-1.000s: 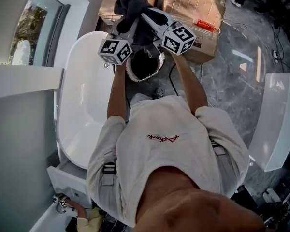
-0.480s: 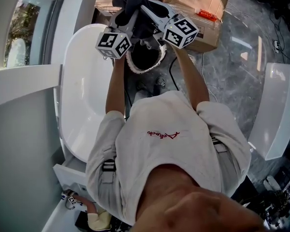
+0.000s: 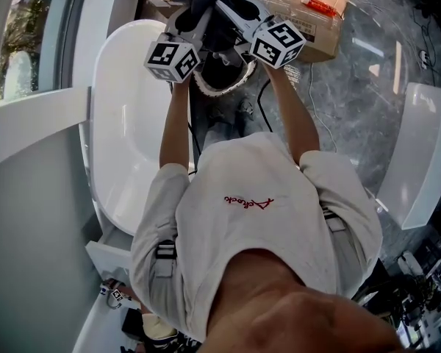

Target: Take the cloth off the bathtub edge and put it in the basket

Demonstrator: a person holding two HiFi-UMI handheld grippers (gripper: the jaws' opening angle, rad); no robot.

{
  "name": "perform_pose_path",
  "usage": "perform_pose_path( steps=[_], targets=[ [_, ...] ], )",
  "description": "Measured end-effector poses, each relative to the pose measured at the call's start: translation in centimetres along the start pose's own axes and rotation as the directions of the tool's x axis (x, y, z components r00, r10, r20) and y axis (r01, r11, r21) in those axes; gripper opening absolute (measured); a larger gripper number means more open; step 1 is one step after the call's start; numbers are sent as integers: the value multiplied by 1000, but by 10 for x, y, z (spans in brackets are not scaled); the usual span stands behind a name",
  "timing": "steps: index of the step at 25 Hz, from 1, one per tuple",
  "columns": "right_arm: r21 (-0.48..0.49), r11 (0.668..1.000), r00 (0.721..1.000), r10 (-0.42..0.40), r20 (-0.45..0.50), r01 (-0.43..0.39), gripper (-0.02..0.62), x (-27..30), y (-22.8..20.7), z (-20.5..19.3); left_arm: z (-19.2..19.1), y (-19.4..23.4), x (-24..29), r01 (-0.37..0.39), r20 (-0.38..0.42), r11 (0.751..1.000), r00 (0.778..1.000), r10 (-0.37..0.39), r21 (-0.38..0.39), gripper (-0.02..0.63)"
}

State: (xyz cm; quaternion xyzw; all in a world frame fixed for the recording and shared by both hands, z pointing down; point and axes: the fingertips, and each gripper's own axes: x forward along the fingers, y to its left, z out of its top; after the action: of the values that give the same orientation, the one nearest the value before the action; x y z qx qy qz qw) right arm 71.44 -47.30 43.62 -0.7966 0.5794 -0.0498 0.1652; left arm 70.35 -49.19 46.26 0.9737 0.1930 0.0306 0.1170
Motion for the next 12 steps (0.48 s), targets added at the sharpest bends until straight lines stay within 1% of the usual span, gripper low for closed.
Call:
perform_pose_path(
  steps=[7,12],
  targets=[
    [65,998,999,-22,-36,24,78,-5,-14,-40,-41,9,0,-9,-48,998,999,7,-58,80],
    [124,991,996,-37,-79,47,78,-15,-23,-81,-83,12,-5,-26,-98,993,995,14,-117,80]
  ],
)
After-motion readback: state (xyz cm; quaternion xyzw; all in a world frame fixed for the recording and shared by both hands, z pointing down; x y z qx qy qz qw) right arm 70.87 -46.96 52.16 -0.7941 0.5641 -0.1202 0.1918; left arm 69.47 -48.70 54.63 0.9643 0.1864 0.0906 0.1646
